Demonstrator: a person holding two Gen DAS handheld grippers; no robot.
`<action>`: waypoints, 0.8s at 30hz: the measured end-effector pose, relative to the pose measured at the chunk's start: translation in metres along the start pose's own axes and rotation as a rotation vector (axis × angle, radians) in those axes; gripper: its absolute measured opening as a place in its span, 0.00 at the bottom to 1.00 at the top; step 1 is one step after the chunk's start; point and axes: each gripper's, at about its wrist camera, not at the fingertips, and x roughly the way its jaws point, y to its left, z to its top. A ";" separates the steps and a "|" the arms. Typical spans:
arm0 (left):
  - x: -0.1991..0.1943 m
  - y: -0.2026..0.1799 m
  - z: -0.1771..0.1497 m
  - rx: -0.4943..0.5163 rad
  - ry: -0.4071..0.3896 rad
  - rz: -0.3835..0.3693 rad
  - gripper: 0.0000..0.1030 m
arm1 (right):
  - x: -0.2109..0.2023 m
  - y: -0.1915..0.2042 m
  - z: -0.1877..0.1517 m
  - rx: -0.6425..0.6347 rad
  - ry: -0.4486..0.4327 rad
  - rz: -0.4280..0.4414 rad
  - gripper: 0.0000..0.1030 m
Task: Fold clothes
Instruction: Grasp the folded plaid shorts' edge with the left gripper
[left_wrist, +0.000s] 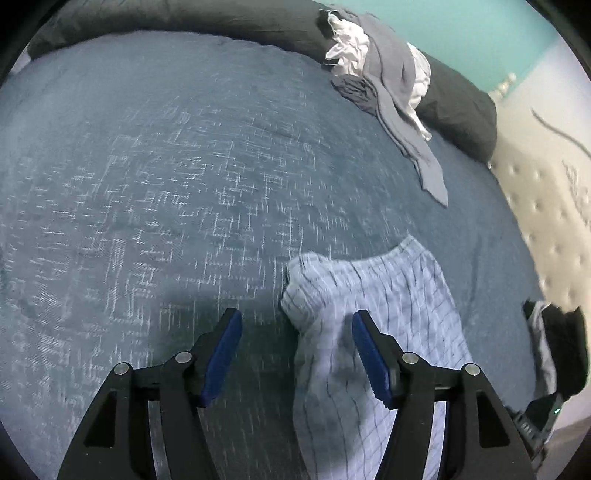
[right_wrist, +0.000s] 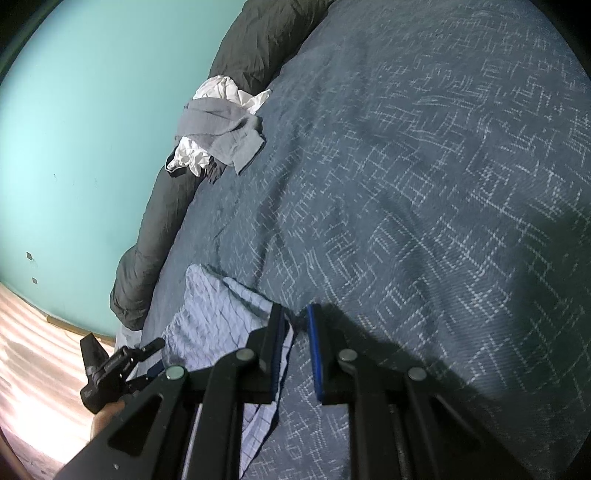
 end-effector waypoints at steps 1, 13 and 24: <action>0.003 0.002 0.003 -0.007 0.004 -0.019 0.63 | 0.001 0.000 -0.001 -0.004 0.002 -0.003 0.12; 0.027 0.011 0.020 -0.046 0.019 -0.116 0.24 | 0.010 0.019 -0.004 -0.109 0.037 -0.024 0.12; 0.030 0.002 0.022 0.037 0.010 -0.118 0.24 | 0.051 0.126 0.043 -0.398 0.154 -0.004 0.45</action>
